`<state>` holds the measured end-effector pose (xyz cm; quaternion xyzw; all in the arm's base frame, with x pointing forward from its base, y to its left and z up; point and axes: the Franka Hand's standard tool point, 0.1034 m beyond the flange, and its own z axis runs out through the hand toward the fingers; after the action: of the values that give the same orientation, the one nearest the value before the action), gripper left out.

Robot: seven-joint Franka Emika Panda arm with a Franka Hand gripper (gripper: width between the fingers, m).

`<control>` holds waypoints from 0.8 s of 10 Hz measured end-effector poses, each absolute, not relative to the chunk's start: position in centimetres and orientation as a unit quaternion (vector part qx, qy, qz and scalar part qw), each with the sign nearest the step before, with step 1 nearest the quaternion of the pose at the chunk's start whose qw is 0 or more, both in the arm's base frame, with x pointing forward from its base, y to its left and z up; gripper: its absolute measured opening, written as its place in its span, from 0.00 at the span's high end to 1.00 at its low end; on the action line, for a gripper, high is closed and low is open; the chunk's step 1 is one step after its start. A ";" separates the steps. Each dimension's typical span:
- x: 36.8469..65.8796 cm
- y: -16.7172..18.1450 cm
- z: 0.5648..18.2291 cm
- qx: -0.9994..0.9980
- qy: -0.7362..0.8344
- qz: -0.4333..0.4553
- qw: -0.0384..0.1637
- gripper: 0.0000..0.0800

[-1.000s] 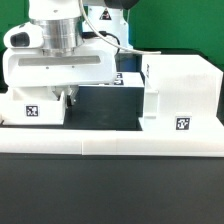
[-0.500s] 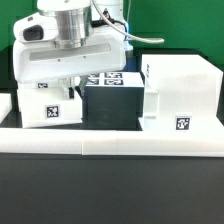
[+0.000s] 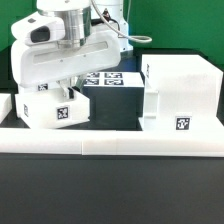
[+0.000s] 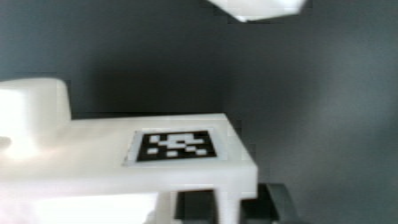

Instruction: Assemble drawer

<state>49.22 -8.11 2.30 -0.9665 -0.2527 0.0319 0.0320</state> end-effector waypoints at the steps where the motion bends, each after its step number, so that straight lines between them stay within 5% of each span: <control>1: 49.2 -8.0 2.3 -0.968 -0.247 0.032 0.032 0.93; 8: 49.9 -7.6 2.2 -0.919 -0.393 0.026 0.011 0.94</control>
Offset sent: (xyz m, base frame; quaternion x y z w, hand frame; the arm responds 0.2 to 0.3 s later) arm 0.0053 0.0141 -0.0012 -0.0665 -0.0130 -0.2353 0.9696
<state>49.86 -7.58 2.21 -0.9190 -0.3932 0.0261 0.0111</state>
